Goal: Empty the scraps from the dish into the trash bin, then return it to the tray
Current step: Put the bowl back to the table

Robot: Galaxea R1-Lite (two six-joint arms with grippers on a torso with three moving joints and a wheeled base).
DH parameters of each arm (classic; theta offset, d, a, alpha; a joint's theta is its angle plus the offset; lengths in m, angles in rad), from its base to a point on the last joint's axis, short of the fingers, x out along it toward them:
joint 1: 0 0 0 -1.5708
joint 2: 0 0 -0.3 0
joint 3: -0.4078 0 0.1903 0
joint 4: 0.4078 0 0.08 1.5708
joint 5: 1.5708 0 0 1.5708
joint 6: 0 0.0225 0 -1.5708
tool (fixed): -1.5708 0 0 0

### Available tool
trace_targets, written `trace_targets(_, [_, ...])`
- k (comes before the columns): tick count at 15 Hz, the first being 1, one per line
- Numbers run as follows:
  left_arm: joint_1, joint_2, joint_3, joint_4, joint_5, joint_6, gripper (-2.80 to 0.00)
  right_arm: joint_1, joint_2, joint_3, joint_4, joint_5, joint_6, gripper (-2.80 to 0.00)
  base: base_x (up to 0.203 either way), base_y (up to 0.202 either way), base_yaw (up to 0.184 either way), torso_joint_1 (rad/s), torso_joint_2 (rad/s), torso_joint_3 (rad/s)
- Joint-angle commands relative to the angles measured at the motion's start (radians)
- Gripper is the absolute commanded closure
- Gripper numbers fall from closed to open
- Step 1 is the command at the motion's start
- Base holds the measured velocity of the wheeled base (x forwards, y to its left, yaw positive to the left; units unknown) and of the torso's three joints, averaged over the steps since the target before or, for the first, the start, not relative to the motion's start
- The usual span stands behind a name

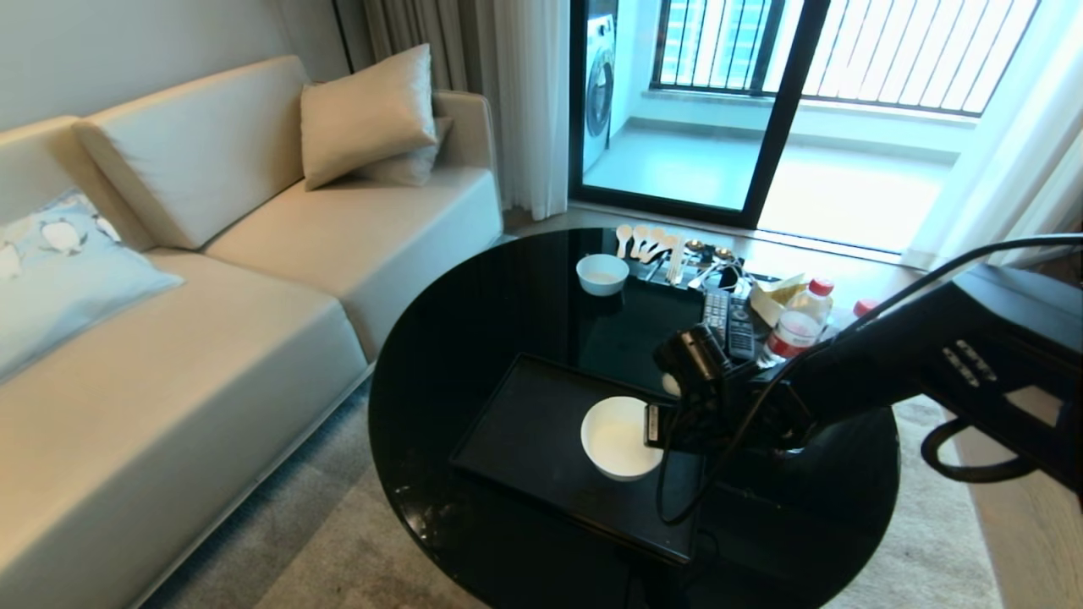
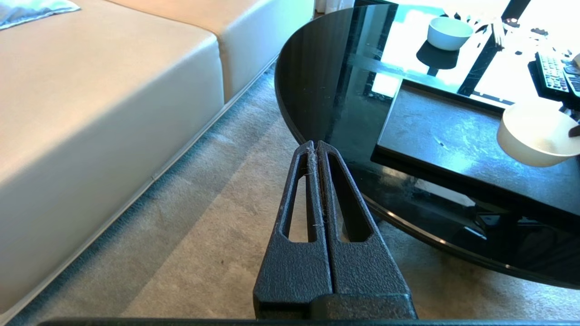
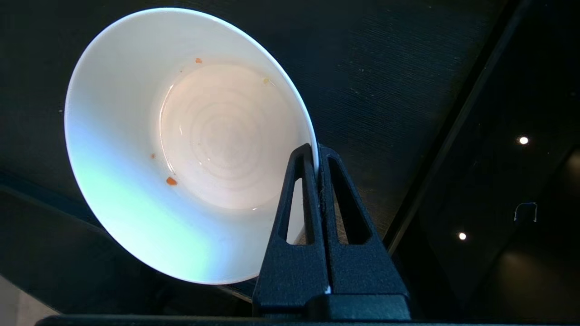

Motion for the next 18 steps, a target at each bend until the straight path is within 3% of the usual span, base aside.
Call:
trace_targets(1, [0.000,0.000,0.000,-0.001,0.000,-0.001,0.00,-0.017,0.023,-0.001,-0.004,-0.003,0.003,0.00,0.000,0.000,0.000,0.000,0.00,0.000])
trace_targets(12, [0.000,0.000,0.000,-0.001,0.000,-0.001,0.00,-0.066,0.048,-0.008,-0.002,-0.002,0.003,0.00,0.000,0.000,0.000,0.000,0.00,0.000])
trace_targets(13, [0.000,0.000,0.000,-0.001,0.000,-0.001,0.00,-0.066,0.046,-0.004,-0.002,-0.002,0.003,-2.62,0.000,0.000,0.000,0.000,0.00,0.000])
trace_targets(14, [0.000,0.000,0.000,-0.001,0.000,-0.001,0.00,-0.066,0.046,-0.004,-0.004,-0.002,0.003,-2.80,0.000,0.000,0.000,0.000,0.00,0.000])
trace_targets(18, [0.000,0.000,0.000,-0.001,0.000,-0.001,0.00,-0.066,0.021,-0.005,-0.005,-0.007,0.002,-2.80,0.000,0.000,0.000,0.000,0.00,0.000])
